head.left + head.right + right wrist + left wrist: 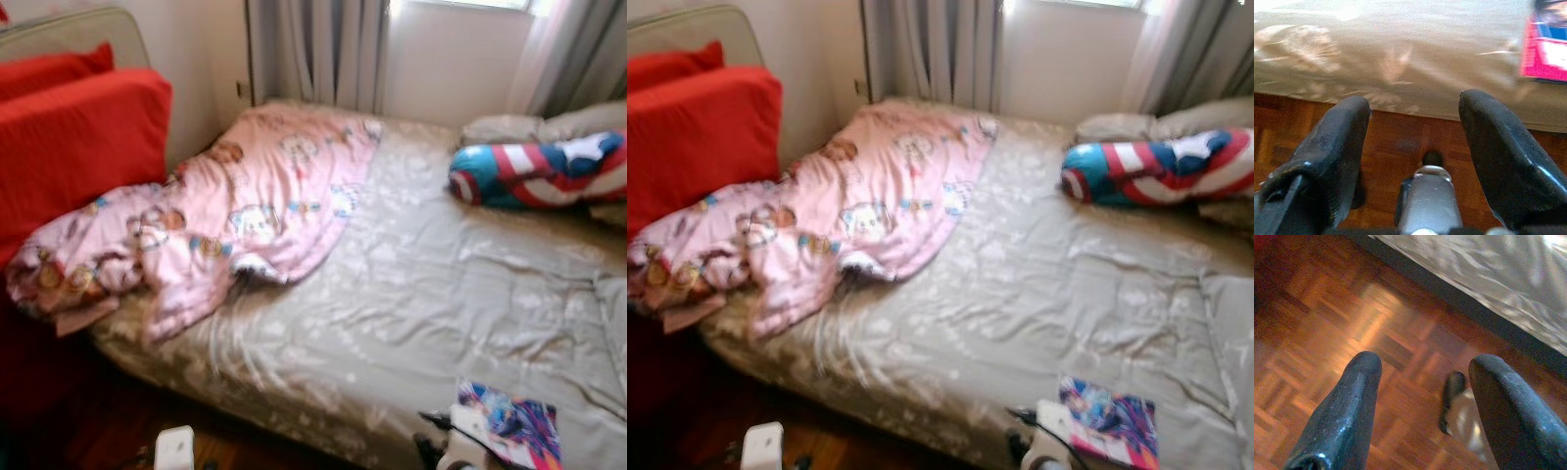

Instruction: Clean up the room

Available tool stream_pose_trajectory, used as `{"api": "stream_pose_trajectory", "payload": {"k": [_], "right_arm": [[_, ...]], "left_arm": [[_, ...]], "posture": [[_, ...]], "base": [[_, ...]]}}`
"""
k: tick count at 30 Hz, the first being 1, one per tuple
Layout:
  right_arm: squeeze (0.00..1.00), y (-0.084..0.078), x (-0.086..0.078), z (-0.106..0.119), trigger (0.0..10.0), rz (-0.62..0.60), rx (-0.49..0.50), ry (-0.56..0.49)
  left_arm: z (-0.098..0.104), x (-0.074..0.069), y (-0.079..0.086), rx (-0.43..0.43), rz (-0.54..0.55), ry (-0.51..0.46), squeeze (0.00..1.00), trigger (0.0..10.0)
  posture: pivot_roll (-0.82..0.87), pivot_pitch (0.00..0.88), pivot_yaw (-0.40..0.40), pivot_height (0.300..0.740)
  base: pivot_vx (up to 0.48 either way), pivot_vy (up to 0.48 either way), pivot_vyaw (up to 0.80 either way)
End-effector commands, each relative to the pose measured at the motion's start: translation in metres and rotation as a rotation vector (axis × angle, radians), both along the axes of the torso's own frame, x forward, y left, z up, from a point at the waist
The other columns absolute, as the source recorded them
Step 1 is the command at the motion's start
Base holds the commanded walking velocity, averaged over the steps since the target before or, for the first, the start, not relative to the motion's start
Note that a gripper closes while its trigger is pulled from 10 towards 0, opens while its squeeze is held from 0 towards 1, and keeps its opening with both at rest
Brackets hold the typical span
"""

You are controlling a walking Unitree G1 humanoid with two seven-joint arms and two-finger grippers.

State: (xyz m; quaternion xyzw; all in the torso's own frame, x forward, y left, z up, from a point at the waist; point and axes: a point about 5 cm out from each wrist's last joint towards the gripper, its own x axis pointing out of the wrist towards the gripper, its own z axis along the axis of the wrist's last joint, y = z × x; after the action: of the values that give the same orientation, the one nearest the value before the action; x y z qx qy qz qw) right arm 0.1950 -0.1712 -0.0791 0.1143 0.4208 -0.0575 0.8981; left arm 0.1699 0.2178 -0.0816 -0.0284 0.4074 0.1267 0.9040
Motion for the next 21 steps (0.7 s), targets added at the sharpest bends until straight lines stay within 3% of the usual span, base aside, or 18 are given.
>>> {"api": "stream_pose_trajectory", "payload": {"k": [1,21], "right_arm": [[0.00,-0.0128,-0.0071,-0.0025,10.0,-0.027,-0.023,0.024],[0.00,-0.0189,-0.0118,-0.0041,10.0,-0.046,-0.031,0.038]], "left_arm": [[-0.0026,-0.0020,-0.0073,-0.016,-0.003,0.013,0.00,10.0],[-0.0033,-0.0030,-0.0079,-0.021,-0.002,0.018,0.00,10.0]], "posture": [[0.07,0.102,-0.002,0.740],[0.07,0.108,-0.004,0.740]], "base": [[0.000,0.480,0.00],[0.000,0.480,0.00]]}}
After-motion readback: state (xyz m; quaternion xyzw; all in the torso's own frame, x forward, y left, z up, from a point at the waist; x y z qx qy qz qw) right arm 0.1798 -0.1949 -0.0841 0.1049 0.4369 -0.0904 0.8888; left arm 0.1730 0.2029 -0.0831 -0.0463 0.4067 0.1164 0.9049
